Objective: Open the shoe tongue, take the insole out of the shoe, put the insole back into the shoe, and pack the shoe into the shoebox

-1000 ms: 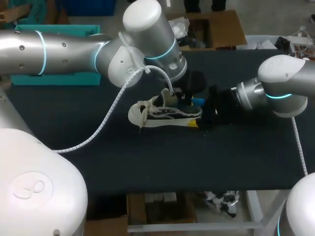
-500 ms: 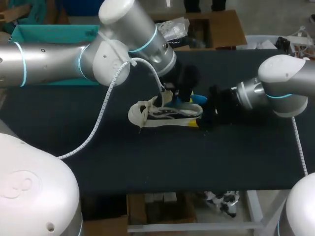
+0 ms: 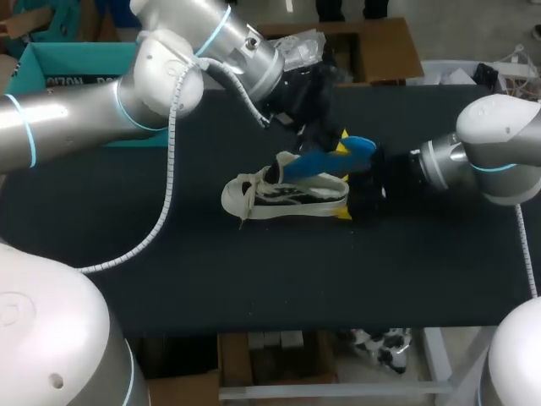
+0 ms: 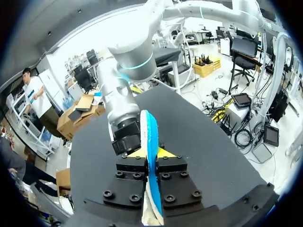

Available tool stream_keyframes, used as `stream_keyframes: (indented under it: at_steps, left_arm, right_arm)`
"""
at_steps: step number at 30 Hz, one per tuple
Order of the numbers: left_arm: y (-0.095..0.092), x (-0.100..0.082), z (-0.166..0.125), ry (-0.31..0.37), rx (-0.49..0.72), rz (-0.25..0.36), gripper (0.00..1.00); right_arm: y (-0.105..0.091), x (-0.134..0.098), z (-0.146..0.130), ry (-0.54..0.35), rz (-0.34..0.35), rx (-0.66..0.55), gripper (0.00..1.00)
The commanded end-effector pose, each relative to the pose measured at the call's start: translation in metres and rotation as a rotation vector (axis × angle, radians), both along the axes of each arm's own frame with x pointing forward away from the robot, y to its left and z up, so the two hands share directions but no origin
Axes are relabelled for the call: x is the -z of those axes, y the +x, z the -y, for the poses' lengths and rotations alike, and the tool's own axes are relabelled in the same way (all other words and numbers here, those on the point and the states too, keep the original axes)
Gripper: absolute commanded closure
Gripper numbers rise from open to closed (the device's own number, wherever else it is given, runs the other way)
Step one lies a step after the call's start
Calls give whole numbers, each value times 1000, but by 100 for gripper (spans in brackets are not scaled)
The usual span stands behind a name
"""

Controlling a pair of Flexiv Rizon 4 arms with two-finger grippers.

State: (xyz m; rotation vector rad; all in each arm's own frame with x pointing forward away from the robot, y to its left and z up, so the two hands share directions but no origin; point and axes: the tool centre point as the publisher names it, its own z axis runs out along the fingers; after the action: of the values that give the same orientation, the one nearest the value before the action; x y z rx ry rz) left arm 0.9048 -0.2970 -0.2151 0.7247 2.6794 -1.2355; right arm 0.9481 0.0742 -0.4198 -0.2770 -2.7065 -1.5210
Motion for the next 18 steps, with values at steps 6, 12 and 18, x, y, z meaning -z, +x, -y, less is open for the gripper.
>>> stream_keyframes:
  at_steps: [6, 12, 18]
  left_arm:
    - [0, -45, 10, -156, 119, -53, 100]
    - [0, -50, 10, -143, 129, -56, 100]
    - [0, -50, 10, -143, 129, -56, 100]
  right_arm:
    - [-22, -26, 26, -58, 5, 41, 0]
    - [-24, -40, 37, -103, 0, 32, 0]
    - [-27, -45, 46, -133, -7, 15, 0]
